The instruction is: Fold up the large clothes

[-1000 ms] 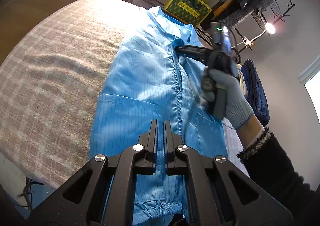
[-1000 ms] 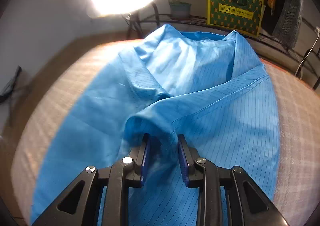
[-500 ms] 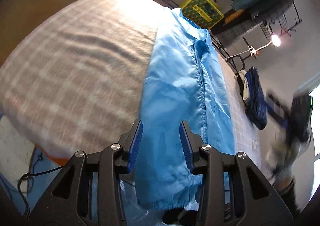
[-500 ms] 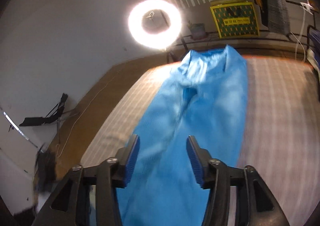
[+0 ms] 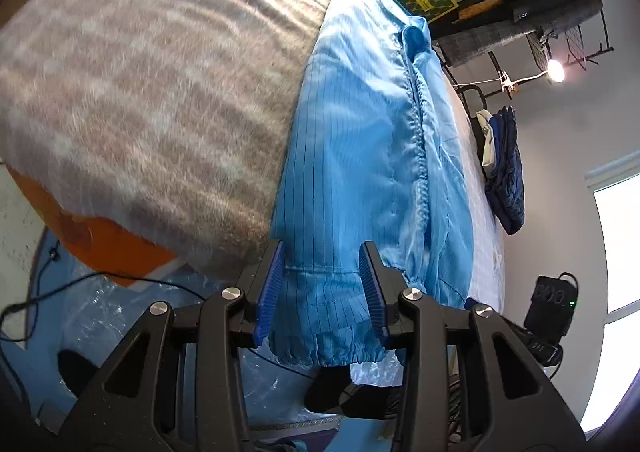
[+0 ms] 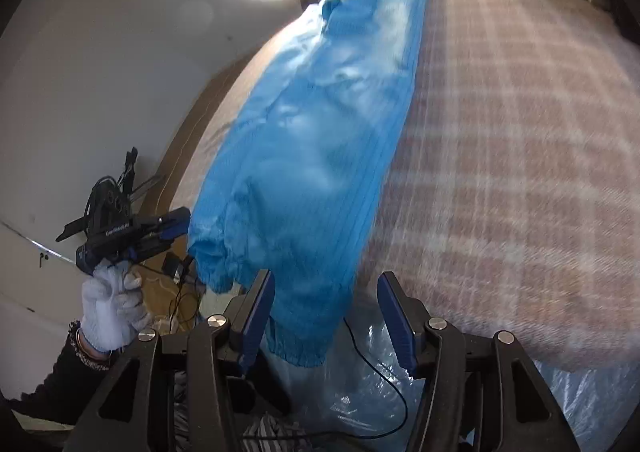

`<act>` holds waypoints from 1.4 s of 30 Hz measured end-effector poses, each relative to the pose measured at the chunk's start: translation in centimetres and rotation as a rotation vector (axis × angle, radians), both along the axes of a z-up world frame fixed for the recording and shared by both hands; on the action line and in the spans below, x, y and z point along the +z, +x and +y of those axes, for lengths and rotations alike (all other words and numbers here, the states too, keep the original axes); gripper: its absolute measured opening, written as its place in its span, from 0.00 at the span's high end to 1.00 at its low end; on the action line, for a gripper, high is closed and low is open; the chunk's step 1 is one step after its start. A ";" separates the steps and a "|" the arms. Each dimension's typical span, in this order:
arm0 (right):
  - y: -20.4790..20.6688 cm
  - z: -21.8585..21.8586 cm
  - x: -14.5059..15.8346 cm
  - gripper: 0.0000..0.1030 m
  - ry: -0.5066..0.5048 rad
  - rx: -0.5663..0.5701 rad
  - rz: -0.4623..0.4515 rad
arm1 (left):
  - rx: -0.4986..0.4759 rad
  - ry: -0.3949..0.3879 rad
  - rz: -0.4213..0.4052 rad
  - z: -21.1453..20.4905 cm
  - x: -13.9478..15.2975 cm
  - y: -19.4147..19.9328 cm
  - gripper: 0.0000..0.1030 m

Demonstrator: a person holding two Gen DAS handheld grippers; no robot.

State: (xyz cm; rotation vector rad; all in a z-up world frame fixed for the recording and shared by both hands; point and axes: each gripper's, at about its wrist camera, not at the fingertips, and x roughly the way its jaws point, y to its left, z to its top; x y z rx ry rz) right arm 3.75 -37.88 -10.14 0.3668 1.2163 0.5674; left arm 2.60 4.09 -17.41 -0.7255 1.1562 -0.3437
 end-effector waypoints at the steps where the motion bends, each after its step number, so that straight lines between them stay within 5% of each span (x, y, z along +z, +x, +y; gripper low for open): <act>1: 0.0 0.1 -0.5 0.45 0.013 0.012 0.021 | 0.000 -0.007 0.002 0.1 -0.2 0.0 0.63; 13: -0.7 -0.3 -1.8 0.45 0.098 0.026 0.105 | -0.029 -0.031 0.026 1.1 -1.4 -1.5 0.63; 17: 0.0 0.5 -3.0 0.44 0.090 0.034 0.134 | -0.011 -0.121 0.057 1.7 -2.6 -1.1 0.47; 24: 1.7 2.2 -4.3 0.46 0.164 0.067 0.178 | -0.066 -0.155 0.075 0.0 -3.7 -0.4 0.47; 27: 1.5 2.6 -3.9 0.62 0.195 0.088 0.177 | -0.081 -0.160 0.075 -0.4 -3.2 -0.5 0.56; 32: 1.8 2.2 -3.7 0.83 0.298 0.083 0.201 | -0.099 -0.172 0.064 -0.8 -1.7 -1.0 0.92; 37: 2.0 1.8 -2.7 0.96 0.342 0.082 0.164 | -0.081 -0.200 0.005 -1.3 0.5 -0.8 0.96; 42: 2.2 1.3 -1.0 0.98 0.395 0.054 0.121 | -0.049 -0.257 -0.050 -1.5 2.8 0.0 0.97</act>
